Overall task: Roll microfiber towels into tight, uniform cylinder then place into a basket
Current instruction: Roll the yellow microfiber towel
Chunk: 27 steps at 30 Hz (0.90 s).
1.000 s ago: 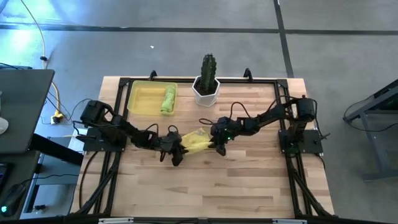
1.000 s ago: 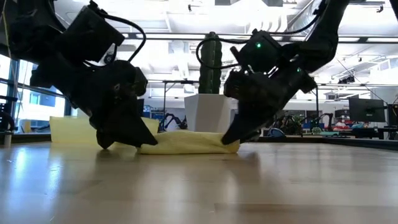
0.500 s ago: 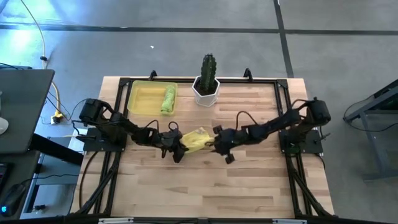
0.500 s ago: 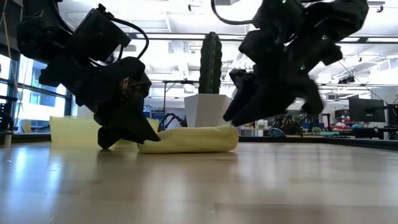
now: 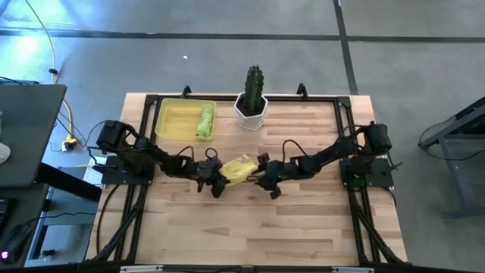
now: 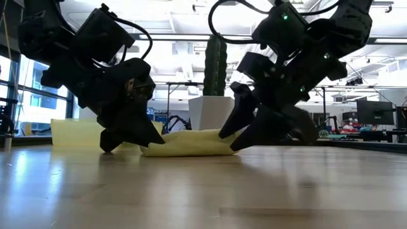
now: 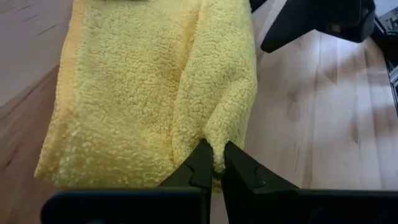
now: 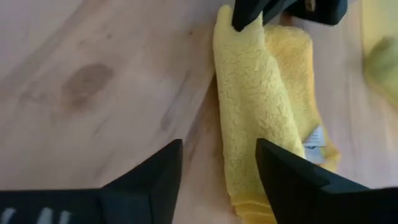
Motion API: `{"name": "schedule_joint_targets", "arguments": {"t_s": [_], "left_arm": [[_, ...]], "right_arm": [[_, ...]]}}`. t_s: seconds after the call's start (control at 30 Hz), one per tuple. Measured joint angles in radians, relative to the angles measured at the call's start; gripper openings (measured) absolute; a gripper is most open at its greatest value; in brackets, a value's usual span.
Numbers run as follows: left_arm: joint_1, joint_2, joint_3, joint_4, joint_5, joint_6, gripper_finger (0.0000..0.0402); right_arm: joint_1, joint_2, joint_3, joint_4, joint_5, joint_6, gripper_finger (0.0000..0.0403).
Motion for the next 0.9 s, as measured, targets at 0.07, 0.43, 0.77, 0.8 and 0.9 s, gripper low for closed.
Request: {"name": "schedule_joint_targets", "arguments": {"t_s": [0.07,0.43,0.77,0.8,0.9], "left_arm": [[0.0,0.001,0.005,-0.004,0.001,-0.003,0.0009],[0.0,0.001,0.012,-0.03,0.009,0.006,0.001],[0.0,0.001,0.012,-0.027,0.01,0.005,0.001],[0.0,0.001,0.012,-0.026,0.01,0.005,0.001],[0.0,0.001,0.012,-0.026,0.01,0.005,0.001]], "right_arm": [[-0.001,0.006,0.0,0.011,0.002,-0.041,0.0206],[0.027,0.006,0.001,0.06,0.044,-0.104,0.0216],[-0.044,0.012,0.002,0.034,0.071,-0.073,0.0216],[-0.051,0.019,0.002,0.033,0.067,-0.066,0.0216],[-0.066,0.051,0.003,0.04,0.028,-0.057,0.0216]]}}
